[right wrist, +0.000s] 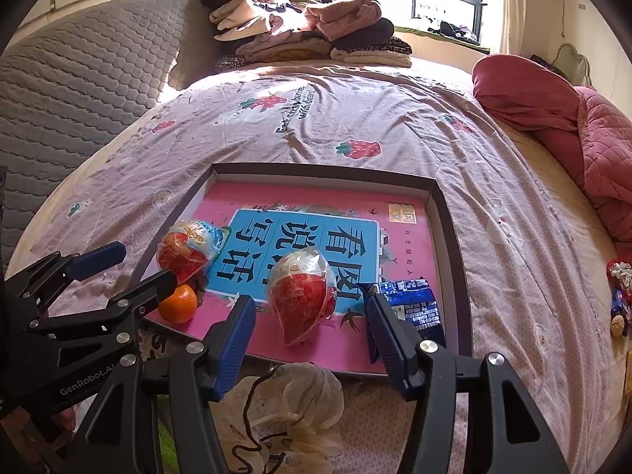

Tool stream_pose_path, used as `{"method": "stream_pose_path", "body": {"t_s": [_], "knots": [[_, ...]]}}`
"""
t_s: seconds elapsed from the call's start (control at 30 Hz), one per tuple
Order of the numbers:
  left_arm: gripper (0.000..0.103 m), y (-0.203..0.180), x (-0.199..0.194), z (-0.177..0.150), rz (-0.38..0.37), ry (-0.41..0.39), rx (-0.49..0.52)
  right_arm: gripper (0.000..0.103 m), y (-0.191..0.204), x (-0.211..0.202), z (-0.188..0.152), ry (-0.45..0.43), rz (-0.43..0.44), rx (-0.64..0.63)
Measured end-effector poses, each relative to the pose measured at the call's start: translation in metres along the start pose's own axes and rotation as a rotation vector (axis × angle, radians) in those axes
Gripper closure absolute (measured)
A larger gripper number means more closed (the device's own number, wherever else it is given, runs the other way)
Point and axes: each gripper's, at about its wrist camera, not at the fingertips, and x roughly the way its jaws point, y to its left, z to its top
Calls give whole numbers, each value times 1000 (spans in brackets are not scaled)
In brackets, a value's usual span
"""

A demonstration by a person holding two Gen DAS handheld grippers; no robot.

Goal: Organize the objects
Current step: 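Withdraw both tools from the tray toward the green ring and walnut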

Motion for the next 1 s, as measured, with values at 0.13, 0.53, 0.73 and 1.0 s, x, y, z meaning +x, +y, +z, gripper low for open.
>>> {"method": "stream_pose_path", "body": {"t_s": [0.13, 0.53, 0.73, 1.0], "knots": [[33, 1, -7, 1, 7, -8, -11, 44, 2, -6, -1, -12, -3, 3], [29, 0, -42, 3, -19, -56, -18, 44, 6, -28, -6, -44, -5, 9], [29, -1, -57, -3, -27, -70, -10, 44, 10, -45, -9, -78, -15, -7], [28, -7, -71, -10, -19, -89, 11, 44, 11, -65, -14, -108, -17, -15]]}}
